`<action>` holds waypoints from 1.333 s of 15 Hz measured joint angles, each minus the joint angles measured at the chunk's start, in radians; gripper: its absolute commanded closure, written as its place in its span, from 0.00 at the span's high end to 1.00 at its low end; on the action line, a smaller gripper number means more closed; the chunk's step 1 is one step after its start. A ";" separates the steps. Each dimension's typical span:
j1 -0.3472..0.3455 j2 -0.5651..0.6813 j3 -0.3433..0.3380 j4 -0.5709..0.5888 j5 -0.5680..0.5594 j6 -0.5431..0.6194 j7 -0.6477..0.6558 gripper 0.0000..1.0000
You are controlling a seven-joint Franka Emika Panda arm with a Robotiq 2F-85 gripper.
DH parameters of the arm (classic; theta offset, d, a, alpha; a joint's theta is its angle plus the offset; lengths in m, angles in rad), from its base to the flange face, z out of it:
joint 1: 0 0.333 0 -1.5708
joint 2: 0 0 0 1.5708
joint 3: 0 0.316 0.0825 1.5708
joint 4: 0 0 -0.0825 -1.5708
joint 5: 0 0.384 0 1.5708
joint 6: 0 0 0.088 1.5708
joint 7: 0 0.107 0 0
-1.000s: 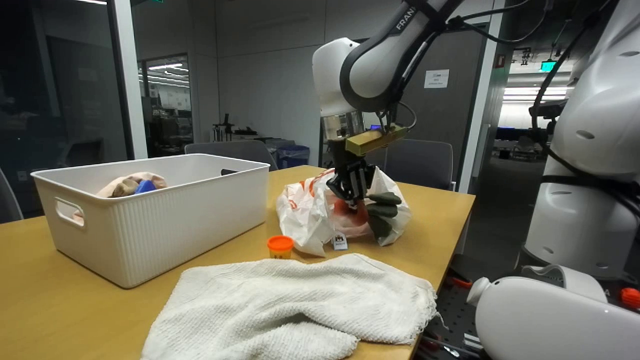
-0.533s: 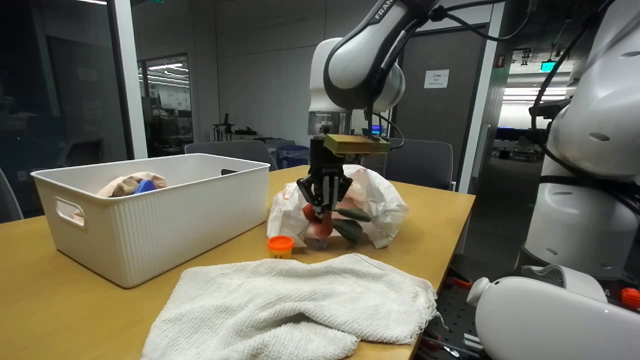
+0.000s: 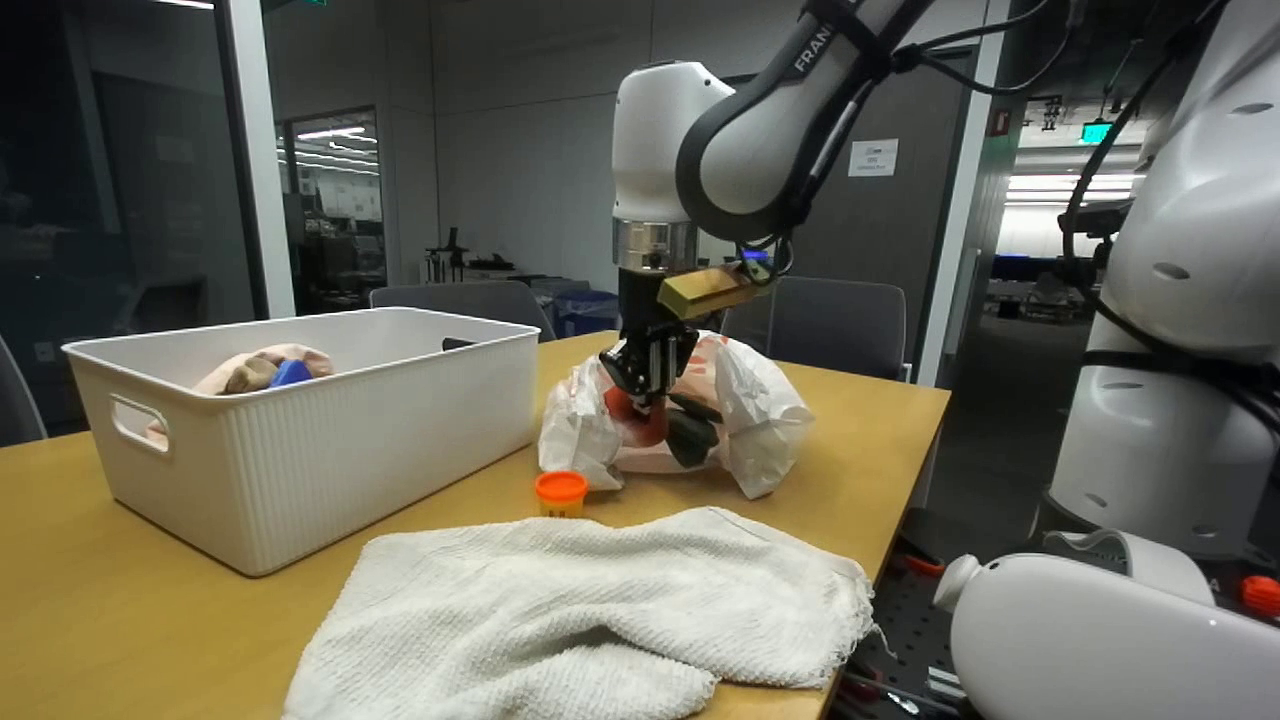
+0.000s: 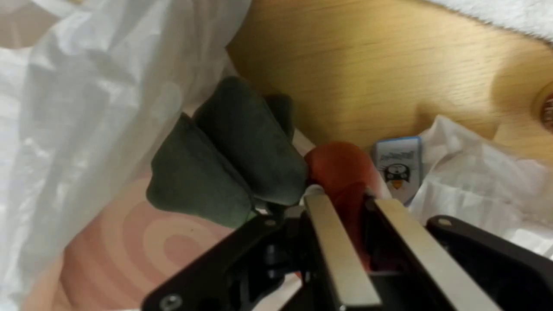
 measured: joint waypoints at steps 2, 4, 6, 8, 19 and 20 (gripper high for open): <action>-0.014 -0.002 -0.001 0.000 -0.106 -0.003 0.060 0.18; -0.013 -0.005 0.001 0.003 -0.142 -0.003 0.081 0.15; -0.014 -0.007 0.001 0.007 -0.208 -0.006 0.119 0.14; -0.026 -0.007 0.002 0.013 -0.340 -0.028 0.192 0.39; -0.018 0.048 -0.061 0.049 -0.457 -0.112 0.356 1.00; -0.009 0.048 -0.064 0.049 -0.396 -0.113 0.332 1.00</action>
